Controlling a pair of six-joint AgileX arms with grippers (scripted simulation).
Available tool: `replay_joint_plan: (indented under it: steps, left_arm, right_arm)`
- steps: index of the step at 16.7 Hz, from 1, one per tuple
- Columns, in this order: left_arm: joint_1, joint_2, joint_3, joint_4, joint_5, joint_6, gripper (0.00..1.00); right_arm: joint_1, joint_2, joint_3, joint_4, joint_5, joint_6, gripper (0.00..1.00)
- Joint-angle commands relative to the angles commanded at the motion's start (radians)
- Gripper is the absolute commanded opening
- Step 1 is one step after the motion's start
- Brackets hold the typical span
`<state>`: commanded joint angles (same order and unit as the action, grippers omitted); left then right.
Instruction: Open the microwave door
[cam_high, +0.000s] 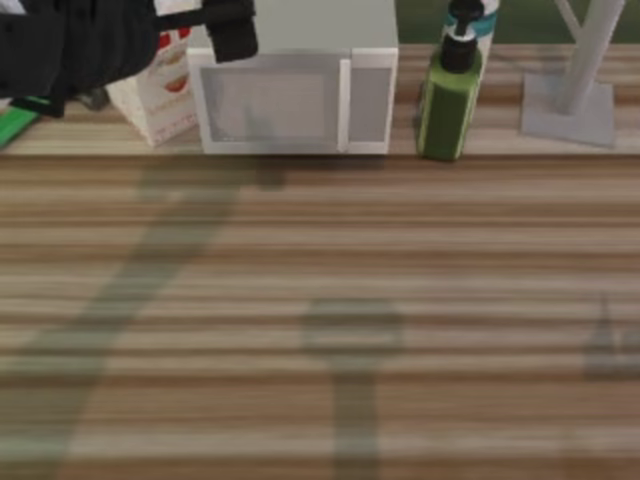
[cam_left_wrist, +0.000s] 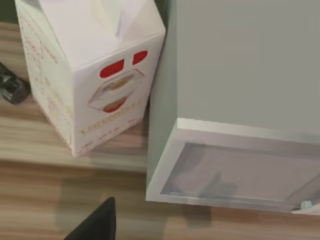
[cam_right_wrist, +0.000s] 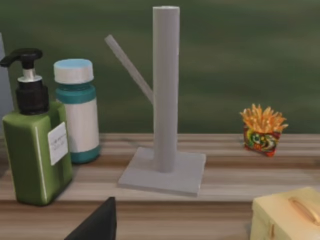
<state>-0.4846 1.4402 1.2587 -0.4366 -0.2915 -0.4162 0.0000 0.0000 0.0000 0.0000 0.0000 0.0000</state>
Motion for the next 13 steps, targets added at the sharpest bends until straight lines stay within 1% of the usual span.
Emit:
replay_joint_plan:
  steps: [3,7,10,13]
  left_arm:
    - [-0.090,0.277,0.233,-0.080,-0.054,-0.078,1.00]
    - [-0.180,0.544,0.442,-0.178,-0.109,-0.150,1.00]
    - [-0.216,0.650,0.525,-0.225,-0.132,-0.177,1.00]
    - [-0.222,0.668,0.539,-0.233,-0.136,-0.181,1.00]
  right_arm:
    - [0.000,0.000,0.000,0.000,0.000,0.000,1.00]
    - [0.000,0.000,0.000,0.000,0.000,0.000,1.00]
    - [0.000,0.000,0.000,0.000,0.000,0.000,1.00]
    - [0.000,0.000,0.000,0.000,0.000,0.000,1.00]
